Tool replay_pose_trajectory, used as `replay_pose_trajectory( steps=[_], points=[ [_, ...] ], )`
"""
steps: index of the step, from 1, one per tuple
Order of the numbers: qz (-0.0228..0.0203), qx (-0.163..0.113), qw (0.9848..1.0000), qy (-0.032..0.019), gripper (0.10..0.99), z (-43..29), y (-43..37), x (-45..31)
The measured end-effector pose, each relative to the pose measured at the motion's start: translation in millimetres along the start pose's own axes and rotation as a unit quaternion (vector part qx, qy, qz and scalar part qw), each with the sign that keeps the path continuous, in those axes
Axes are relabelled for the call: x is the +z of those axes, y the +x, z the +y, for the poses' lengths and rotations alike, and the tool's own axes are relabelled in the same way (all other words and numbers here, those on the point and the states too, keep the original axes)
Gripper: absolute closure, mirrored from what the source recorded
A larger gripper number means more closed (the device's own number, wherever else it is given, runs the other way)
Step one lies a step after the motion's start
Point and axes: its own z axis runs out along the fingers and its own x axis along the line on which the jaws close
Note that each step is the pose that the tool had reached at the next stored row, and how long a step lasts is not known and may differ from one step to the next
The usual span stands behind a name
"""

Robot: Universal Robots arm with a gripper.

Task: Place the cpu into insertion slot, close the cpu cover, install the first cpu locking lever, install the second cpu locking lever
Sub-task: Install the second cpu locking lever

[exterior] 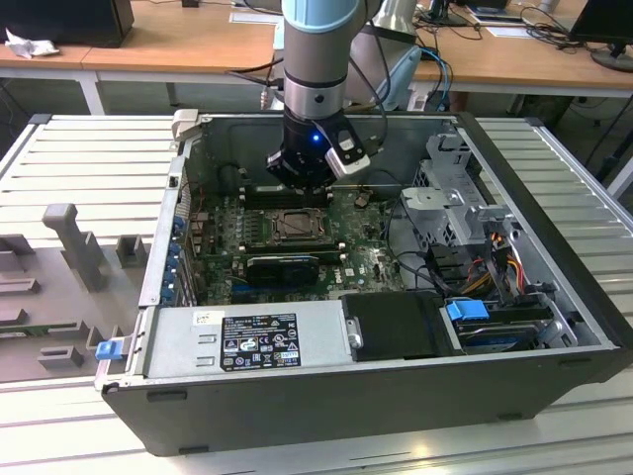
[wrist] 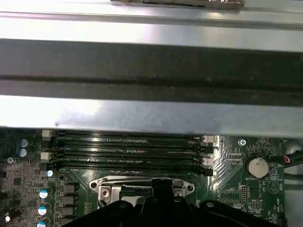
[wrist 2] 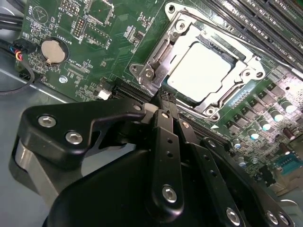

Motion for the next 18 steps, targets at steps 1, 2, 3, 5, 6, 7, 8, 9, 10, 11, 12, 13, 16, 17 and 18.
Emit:
replay_pose_trajectory(
  steps=[1, 2, 3, 5, 6, 7, 8, 9, 10, 11, 12, 13, 16, 17, 18],
  points=[
    [-0.0001, 0.0, 1.0, -0.0002, 0.98, 0.0, -0.1, -1.3],
    [0.0, 0.0, 1.0, -0.0001, 0.98, -0.1, -0.1, -1.4],
    [0.0, 0.0, 1.0, 0.0001, 0.98, -0.1, 0.0, -1.7],
    [-0.0001, 0.0, 1.0, -0.0001, 0.98, -0.2, -0.1, -2.3],
    [0.0, 0.0, 1.0, 0.0, 0.98, -0.5, -0.1, -2.4],
    [0.0, 0.0, 1.0, 0.0, 0.98, -0.7, -0.1, -2.5],
    [0.0, 0.0, 1.0, 0.0, 0.98, -0.9, -0.1, -2.5],
    [0.0001, 0.0, 1.0, 0.0001, 0.98, -1.3, 0.0, -2.9],
    [0.0, 0.0, 1.0, 0.0, 0.98, -1.4, 0.0, -3.4],
    [0.0, 0.0, 1.0, -0.0001, 0.98, -1.5, -0.1, -3.6],
    [-0.0001, 0.0, 1.0, -0.0001, 0.98, -2.0, -0.1, -3.9],
    [0.0, 0.0, 1.0, -0.0001, 0.98, -2.6, -0.1, -3.9],
    [0.0, 0.0, 1.0, 0.0, 0.98, -4.9, 0.0, -4.2],
    [0.0, 0.0, 1.0, 0.0, 0.98, -5.7, 0.0, -4.2],
    [0.0, 0.0, 1.0, 0.0, 0.98, -6.7, 0.1, -4.4]
  ],
)
